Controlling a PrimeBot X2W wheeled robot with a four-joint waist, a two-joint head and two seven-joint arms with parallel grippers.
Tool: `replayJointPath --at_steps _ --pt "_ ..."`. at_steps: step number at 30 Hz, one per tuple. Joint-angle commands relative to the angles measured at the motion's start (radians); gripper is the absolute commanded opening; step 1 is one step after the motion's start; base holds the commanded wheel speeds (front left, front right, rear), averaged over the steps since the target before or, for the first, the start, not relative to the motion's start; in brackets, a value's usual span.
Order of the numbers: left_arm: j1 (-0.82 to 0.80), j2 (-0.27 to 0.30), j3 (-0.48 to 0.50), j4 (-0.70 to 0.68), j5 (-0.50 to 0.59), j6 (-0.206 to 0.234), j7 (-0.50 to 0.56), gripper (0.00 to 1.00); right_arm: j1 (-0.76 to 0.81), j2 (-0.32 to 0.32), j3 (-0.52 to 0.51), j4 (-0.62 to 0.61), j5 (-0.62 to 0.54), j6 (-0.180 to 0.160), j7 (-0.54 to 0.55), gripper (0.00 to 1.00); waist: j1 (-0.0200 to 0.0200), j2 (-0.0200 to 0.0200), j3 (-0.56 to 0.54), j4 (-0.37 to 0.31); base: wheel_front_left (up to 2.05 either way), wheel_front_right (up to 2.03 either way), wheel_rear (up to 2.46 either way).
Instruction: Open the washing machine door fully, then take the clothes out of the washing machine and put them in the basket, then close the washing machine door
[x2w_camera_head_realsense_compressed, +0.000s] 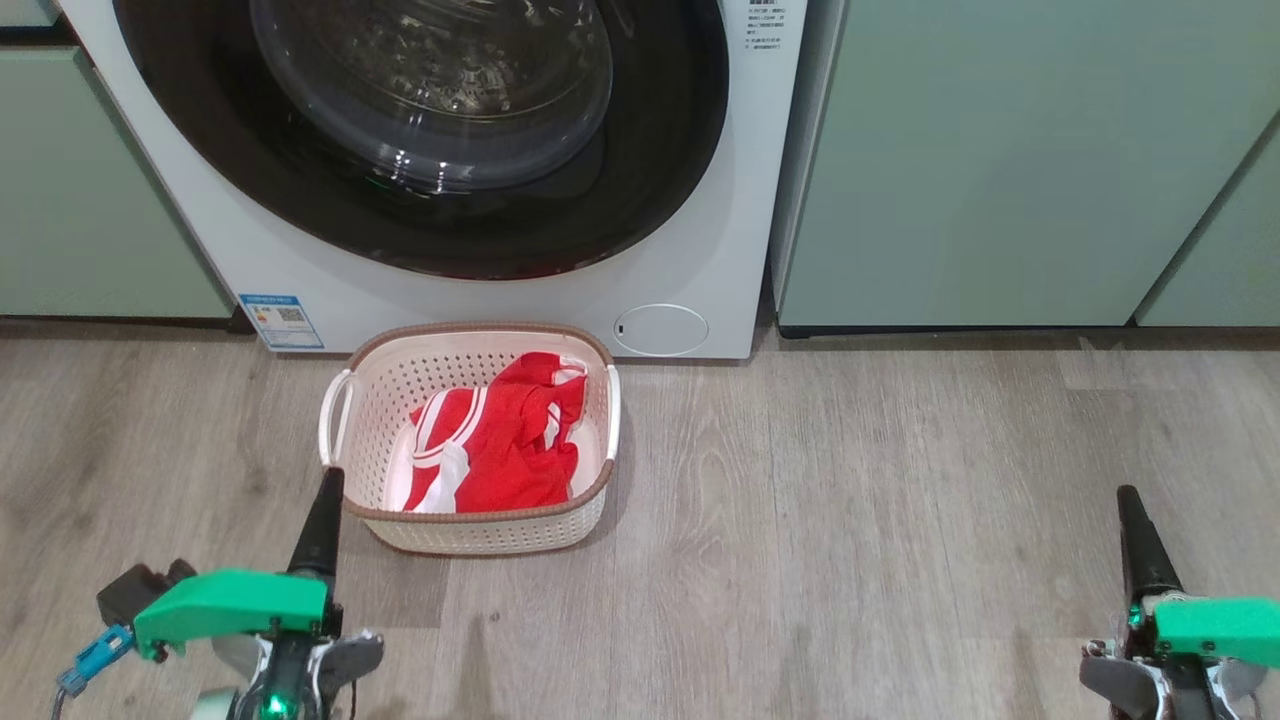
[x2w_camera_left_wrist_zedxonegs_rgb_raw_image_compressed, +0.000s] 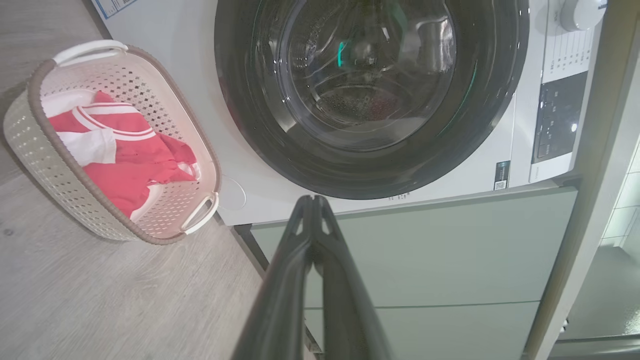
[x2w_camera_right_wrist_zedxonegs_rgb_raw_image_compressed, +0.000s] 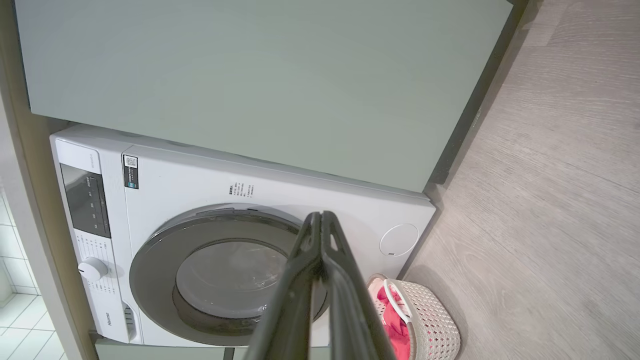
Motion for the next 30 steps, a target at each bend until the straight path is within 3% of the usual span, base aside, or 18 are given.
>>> replayJointPath --at_steps 1,21,30 --pt "-0.031 0.005 0.034 -0.042 -0.023 0.001 0.008 0.00 -0.051 -0.001 0.012 -0.038 0.023 -0.001 0.009 0.00 0.0000 0.0000 0.001 0.000 0.00 0.00 0.00" --pt "-0.027 -0.008 0.051 -0.104 -0.233 0.001 0.067 0.00 -0.066 0.008 -0.011 -0.048 0.222 -0.001 0.068 0.00 0.0000 0.0000 0.011 0.010 0.00 0.00 0.00" --pt "-0.027 -0.008 0.051 -0.105 -0.237 0.001 0.068 0.00 -0.066 0.008 -0.012 -0.048 0.225 -0.001 0.069 0.00 0.0000 0.0000 0.011 0.010 0.00 0.00 0.00"
